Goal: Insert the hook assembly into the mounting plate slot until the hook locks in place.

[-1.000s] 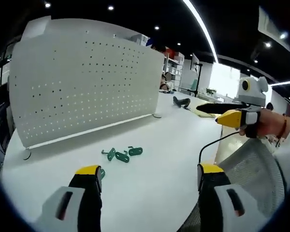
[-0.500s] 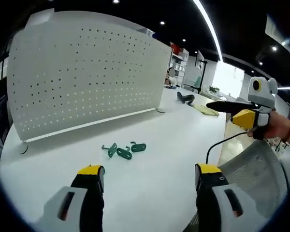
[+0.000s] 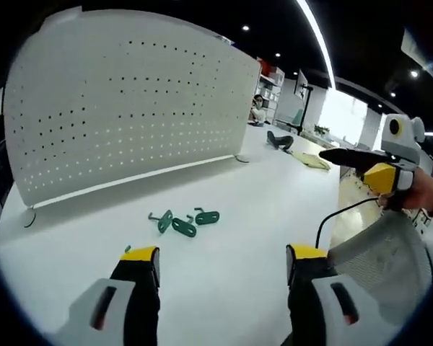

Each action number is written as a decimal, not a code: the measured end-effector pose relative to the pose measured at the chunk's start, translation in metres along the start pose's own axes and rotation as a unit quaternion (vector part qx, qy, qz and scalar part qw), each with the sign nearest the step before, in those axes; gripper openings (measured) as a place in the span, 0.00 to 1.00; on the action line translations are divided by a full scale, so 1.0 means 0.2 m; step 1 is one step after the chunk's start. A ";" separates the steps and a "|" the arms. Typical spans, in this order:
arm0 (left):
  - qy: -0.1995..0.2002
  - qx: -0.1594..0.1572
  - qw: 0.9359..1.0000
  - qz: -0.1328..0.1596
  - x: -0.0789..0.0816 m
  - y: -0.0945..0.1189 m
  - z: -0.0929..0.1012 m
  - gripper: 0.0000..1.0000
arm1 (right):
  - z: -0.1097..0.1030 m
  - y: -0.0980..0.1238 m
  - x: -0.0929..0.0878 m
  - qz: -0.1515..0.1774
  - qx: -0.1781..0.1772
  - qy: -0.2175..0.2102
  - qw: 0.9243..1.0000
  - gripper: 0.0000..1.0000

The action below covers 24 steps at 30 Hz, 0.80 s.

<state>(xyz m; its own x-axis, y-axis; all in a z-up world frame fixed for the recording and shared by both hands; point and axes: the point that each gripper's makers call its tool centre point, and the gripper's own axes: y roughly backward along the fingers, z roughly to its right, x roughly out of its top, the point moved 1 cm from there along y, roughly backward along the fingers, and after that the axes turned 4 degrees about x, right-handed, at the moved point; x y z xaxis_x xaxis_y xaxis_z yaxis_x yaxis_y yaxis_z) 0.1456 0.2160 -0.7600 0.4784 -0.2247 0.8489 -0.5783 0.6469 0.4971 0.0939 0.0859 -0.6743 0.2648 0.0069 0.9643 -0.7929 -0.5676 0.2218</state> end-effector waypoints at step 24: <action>0.006 0.003 0.999 -0.039 -0.05 -0.14 -0.02 0.67 | 0.03 -0.01 -0.03 -0.009 -0.003 -0.010 1.000 0.65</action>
<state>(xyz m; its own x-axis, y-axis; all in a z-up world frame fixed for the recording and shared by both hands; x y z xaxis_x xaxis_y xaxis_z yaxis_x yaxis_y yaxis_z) 0.1588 0.2028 -0.7836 0.5299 -0.2652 0.8055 -0.5425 0.6241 0.5623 0.0975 0.0821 -0.6815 0.2900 0.0003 0.9570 -0.7912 -0.5624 0.2400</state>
